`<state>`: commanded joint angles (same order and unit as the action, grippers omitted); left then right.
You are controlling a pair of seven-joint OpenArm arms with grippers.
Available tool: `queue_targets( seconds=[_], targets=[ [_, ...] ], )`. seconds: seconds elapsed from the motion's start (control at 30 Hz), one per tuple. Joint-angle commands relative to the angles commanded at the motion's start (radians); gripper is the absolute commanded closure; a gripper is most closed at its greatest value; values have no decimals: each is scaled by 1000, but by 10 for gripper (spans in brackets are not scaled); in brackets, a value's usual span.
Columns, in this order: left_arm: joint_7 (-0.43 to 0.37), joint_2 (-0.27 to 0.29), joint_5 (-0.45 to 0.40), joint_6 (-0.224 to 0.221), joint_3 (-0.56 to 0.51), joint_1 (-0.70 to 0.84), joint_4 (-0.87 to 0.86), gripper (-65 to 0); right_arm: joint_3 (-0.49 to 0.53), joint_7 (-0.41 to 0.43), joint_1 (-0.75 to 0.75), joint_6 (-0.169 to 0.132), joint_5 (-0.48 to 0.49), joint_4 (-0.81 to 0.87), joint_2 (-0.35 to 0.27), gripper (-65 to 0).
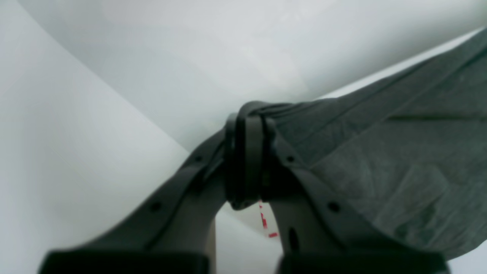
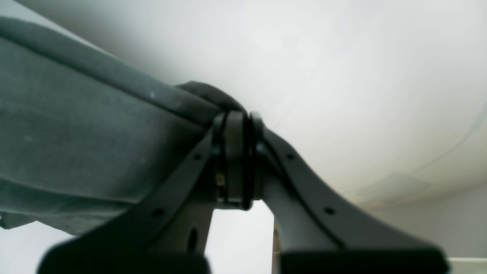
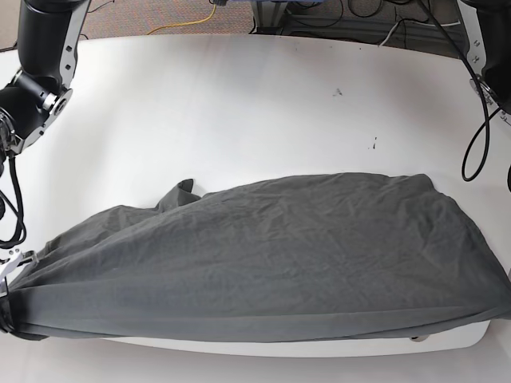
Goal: Layout the t-shirt on the table in an organized manner, then fold the t-shirt properly
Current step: 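Swing the held shirt up and lay it back down with both grippers, then release the shirt and move the right gripper beside the shirt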
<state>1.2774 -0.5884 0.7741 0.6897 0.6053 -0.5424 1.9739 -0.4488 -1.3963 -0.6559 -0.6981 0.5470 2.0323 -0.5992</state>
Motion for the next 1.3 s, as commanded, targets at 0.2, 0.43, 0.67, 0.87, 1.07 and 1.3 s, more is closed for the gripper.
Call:
queue_targets(
  seconds=[0.2, 0.43, 0.67, 0.87, 1.07, 1.3],
  targets=[
    [-2, 35, -28, 0, -5, 15, -5, -7, 6, 0, 40, 0, -8, -6, 43, 0],
    [-87, 112, -143, 0, -83, 8, -44, -7, 14, 1, 61, 0, -11, -46, 95, 0],
    [-230, 163, -264, 0, -173, -2, -189, -7, 120, 162, 57, 0, -141, -172, 138, 0],
    [-347, 175, -321, -2, -233, -60, -368, -7, 181, 329, 37, 0, -239, -356, 164, -2],
    [-482, 175, -384, -2, -276, -118, -549, -7, 249, 479, -31, 0, -275, -586, 169, -2],
    [-575, 175, -404, 8, -298, -132, -617, -8, 322, 674, -144, 0, -315, -875, 169, -2]
  ],
)
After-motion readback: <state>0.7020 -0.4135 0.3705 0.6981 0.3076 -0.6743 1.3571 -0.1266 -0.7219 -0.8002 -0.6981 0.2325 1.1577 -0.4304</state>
